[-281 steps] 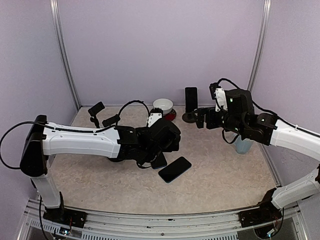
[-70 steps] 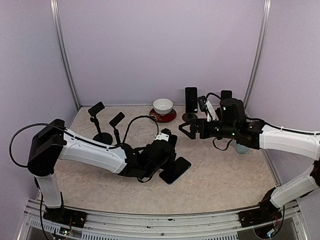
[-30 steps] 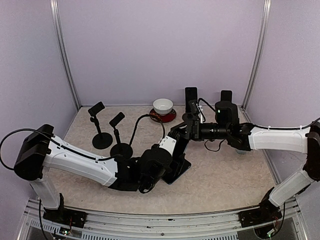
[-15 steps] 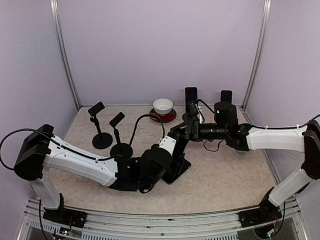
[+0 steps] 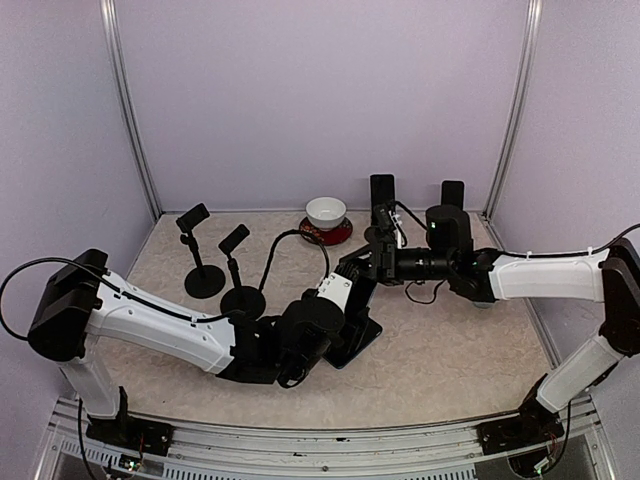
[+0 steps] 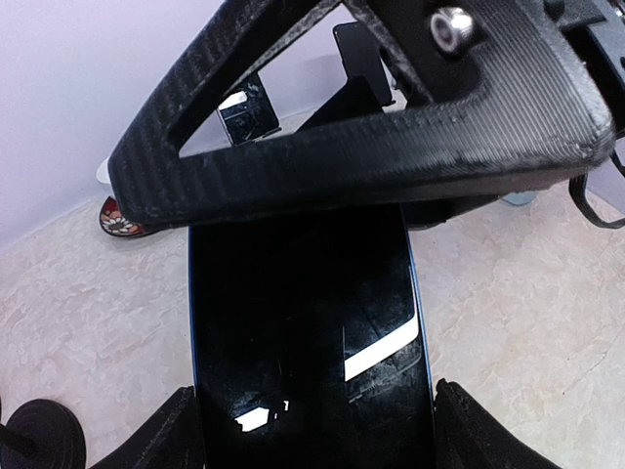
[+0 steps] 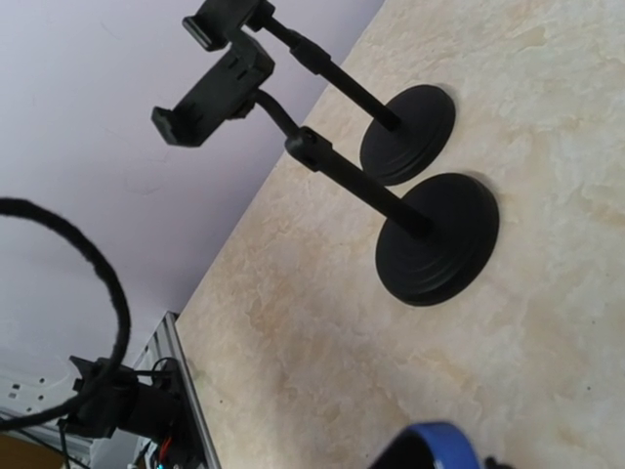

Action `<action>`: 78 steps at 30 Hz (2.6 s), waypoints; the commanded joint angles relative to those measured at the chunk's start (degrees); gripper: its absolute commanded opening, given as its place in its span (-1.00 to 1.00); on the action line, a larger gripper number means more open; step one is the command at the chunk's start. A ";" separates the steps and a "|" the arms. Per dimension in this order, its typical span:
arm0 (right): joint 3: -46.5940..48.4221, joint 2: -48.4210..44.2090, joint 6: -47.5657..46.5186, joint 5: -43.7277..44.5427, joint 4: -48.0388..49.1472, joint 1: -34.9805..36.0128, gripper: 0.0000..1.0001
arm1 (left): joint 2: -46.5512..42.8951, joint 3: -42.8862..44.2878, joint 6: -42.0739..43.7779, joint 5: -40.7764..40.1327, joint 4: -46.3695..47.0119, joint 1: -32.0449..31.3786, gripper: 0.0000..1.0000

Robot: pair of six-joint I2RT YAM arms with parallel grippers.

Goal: Place the phone on the phone stand
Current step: Pass from the left arm to the right, then pass from the right arm to the left

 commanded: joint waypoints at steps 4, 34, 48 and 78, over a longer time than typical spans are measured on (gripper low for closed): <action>0.15 1.60 1.30 -1.77 2.85 -0.17 0.44 | -2.90 0.33 1.16 -0.10 4.67 -0.95 0.23; -0.66 1.54 3.10 -3.21 6.21 -0.22 -0.91 | -2.48 0.04 0.23 -3.00 3.37 -1.10 0.74; -0.18 -3.51 -1.29 -0.94 1.93 -0.13 -0.91 | -1.89 0.35 -2.42 -4.09 -1.19 0.40 0.98; -0.29 -4.16 -3.45 -3.93 5.09 1.63 -0.90 | -0.84 0.70 -2.97 3.27 -0.15 1.41 0.45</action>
